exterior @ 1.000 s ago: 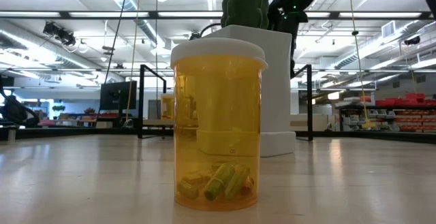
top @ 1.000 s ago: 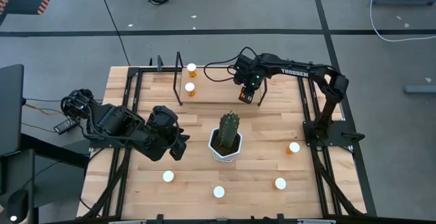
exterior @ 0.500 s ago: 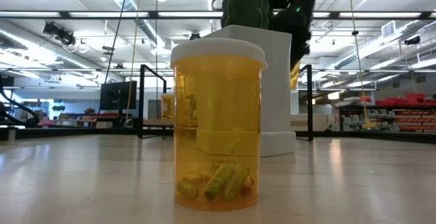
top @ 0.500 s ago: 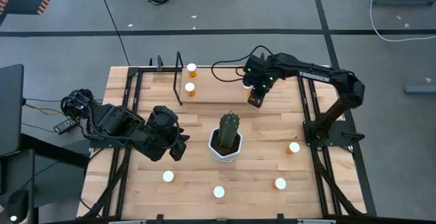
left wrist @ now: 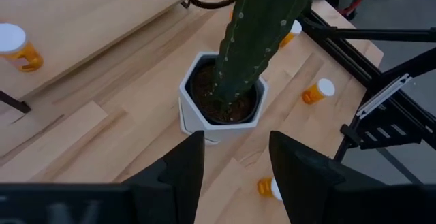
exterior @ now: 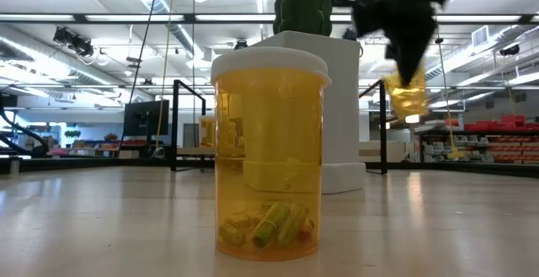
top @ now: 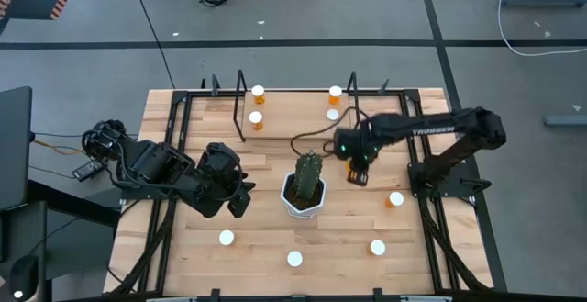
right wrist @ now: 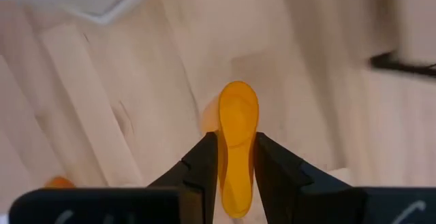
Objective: Pick and place medicine bottles onto shelf by color
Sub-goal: Put the orange medicine bottle on the shelf
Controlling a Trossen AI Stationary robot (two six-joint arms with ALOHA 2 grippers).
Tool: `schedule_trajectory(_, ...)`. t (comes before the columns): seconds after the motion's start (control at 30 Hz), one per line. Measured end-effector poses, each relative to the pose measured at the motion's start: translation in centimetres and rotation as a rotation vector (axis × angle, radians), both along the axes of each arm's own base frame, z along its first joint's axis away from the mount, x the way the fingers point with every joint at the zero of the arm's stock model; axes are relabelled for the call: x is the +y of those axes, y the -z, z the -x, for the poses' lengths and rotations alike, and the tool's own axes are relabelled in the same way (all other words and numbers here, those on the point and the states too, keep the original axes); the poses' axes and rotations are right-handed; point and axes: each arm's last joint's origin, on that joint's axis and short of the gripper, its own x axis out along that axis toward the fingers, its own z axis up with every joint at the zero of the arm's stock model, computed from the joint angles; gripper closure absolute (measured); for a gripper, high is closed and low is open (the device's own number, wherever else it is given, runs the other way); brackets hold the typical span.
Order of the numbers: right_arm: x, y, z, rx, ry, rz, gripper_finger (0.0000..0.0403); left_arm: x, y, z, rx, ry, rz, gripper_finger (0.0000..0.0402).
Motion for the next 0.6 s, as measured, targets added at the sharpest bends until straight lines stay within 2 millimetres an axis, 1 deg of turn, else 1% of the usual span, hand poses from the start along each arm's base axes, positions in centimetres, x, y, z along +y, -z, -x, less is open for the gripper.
schedule_trajectory(0.1,0.6,2.2,1.4,-0.022,0.055,-0.018,0.0311,-0.1,0.0,0.0,-0.002,0.003,0.002,0.0230)
schedule_trajectory(0.2,0.7,3.5,2.5,-0.081,0.117,-0.027,0.0310,-0.2,0.0,0.1,0.002,0.021,-0.009,0.0230)
schedule_trajectory(0.33,0.7,5.2,4.0,-0.082,0.174,-0.029,0.0310,-0.2,0.0,0.1,0.005,0.029,-0.015,0.0230)
schedule_trajectory(0.47,0.7,6.9,5.1,-0.046,0.205,-0.033,0.0308,-0.2,0.0,0.1,0.005,0.028,-0.016,0.0230)
schedule_trajectory(0.6,0.7,8.1,5.5,-0.030,0.217,-0.033,0.0303,-0.2,0.0,0.1,0.005,0.028,-0.015,0.0230)
